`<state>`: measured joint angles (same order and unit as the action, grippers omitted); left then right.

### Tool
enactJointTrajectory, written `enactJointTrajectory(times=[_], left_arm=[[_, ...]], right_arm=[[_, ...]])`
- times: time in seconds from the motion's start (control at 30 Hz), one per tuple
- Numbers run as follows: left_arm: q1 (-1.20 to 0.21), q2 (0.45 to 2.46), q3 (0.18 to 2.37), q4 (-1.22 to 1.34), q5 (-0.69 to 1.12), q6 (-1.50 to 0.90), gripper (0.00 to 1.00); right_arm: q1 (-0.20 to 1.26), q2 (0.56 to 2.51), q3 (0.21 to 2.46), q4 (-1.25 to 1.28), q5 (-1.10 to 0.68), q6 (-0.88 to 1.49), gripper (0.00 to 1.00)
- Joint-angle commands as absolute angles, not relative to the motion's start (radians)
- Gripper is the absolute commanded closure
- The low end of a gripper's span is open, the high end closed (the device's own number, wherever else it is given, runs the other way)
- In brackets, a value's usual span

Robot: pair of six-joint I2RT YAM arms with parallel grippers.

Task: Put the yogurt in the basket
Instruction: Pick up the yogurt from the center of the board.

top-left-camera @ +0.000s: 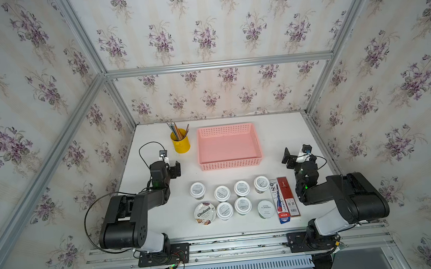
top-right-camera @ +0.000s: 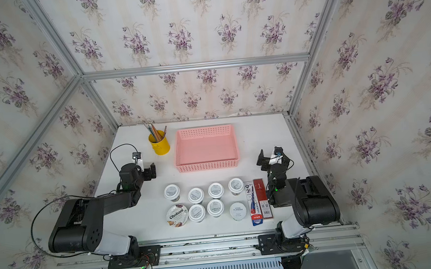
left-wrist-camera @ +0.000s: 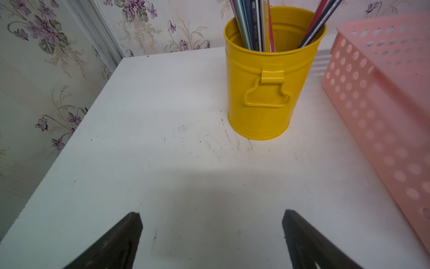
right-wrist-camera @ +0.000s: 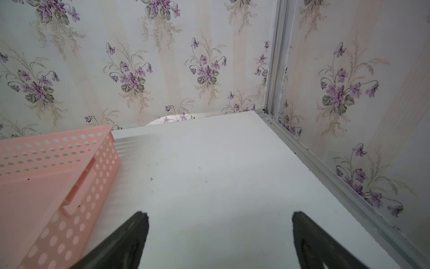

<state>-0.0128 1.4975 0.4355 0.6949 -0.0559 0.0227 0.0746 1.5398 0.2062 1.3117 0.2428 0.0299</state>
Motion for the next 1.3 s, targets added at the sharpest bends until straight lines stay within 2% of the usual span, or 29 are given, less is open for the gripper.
enactJointTrajectory(times=[0.0, 0.5, 0.57, 0.63, 0.7, 0.73, 0.77, 0.8, 0.87, 0.93, 0.97, 1.07, 1.27], left_arm=[[-0.012, 1.495, 0.436, 0.716, -0.059, 0.024, 0.01], [-0.012, 1.489, 0.432, 0.725, -0.062, 0.024, 0.01], [-0.021, 1.442, 0.453, 0.645, -0.119, 0.011, 0.01], [-0.035, 1.366, 0.504, 0.494, -0.228, -0.026, 0.01], [-0.063, 1.294, 0.513, 0.427, -0.29, -0.035, 0.01], [-0.093, 1.25, 0.516, 0.402, -0.348, -0.044, 0.01], [-0.118, 1.21, 0.526, 0.364, -0.399, -0.065, 0.01], [-0.134, 1.178, 0.543, 0.316, -0.427, -0.091, 0.01], [-0.158, 1.128, 0.612, 0.168, -0.435, -0.158, 0.01], [-0.178, 1.109, 0.703, 0.003, -0.402, -0.209, 0.01], [-0.196, 1.098, 0.729, -0.032, -0.356, -0.201, 0.01], [-0.28, 1.084, 0.802, -0.131, -0.396, -0.187, 0.01], [-0.342, 1.154, 1.012, -0.454, -0.498, -0.262, 0.01]], right_arm=[[0.075, 1.54, 0.207, 1.322, 0.24, 0.035, 0.0], [0.074, 1.54, 0.207, 1.322, 0.239, 0.035, 0.0], [0.075, 1.538, 0.206, 1.322, 0.242, 0.034, 0.0], [0.088, 1.52, 0.204, 1.308, 0.323, 0.049, 0.0], [0.1, 1.495, 0.186, 1.323, 0.305, 0.023, 0.0], [0.15, 1.469, 0.185, 1.328, 0.416, -0.009, 0.0], [0.205, 1.414, 0.224, 1.204, 0.528, -0.032, 0.0], [0.229, 1.361, 0.281, 1.048, 0.555, -0.022, 0.0], [0.236, 1.258, 0.443, 0.637, 0.51, 0.135, 0.0], [0.237, 1.207, 0.578, 0.339, 0.392, 0.265, 0.02], [0.246, 1.182, 0.628, 0.232, 0.315, 0.294, 0.03], [0.311, 1.141, 0.748, -0.032, 0.164, 0.358, 0.05], [0.529, 1.131, 0.89, -0.428, 0.066, 0.382, 0.03]])
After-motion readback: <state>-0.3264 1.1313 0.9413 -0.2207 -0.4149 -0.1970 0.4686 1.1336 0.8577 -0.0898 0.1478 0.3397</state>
